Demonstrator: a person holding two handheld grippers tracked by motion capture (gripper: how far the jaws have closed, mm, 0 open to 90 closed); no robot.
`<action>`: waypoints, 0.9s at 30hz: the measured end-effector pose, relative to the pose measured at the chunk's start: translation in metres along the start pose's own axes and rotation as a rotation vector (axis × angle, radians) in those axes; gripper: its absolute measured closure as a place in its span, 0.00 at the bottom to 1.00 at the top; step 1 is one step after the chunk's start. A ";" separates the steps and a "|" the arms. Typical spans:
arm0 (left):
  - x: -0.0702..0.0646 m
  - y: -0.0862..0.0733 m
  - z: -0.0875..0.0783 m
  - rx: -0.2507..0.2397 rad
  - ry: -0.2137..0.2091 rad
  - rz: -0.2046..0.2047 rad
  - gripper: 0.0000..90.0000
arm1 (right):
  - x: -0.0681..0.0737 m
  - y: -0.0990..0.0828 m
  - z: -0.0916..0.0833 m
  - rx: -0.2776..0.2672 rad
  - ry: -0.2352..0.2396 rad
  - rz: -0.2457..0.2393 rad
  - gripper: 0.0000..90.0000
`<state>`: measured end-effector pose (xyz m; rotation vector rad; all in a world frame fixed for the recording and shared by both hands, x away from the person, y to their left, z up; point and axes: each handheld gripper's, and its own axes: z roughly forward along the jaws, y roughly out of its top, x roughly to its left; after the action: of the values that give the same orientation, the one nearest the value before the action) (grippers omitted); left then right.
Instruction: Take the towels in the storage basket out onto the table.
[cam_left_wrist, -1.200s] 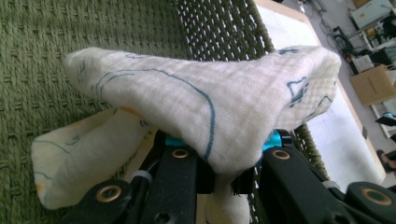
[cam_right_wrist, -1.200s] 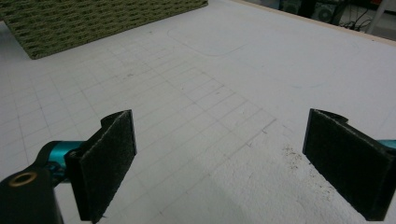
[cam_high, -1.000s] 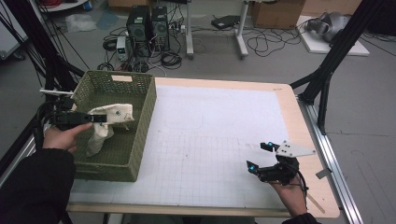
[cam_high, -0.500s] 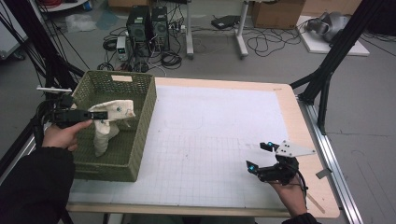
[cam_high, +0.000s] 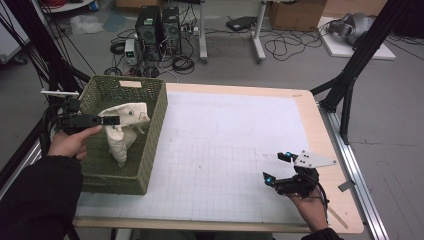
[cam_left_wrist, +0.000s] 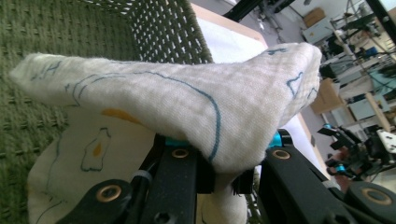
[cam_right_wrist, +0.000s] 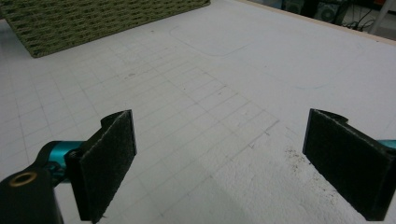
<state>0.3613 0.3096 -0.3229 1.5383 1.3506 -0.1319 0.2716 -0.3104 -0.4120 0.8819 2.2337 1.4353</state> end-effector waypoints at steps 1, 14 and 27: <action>0.000 0.000 0.000 -0.002 -0.004 -0.002 0.92 | 0.000 0.000 0.000 0.000 0.001 0.001 0.10; -0.017 0.007 0.010 -0.004 -0.069 0.009 0.92 | -0.001 0.000 0.000 -0.003 -0.002 -0.003 0.10; -0.050 0.013 0.035 0.029 -0.140 0.059 0.92 | -0.001 -0.001 0.001 -0.001 -0.002 -0.003 0.10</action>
<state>0.3715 0.2528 -0.2986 1.5620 1.1965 -0.2191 0.2726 -0.3107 -0.4130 0.8790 2.2320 1.4333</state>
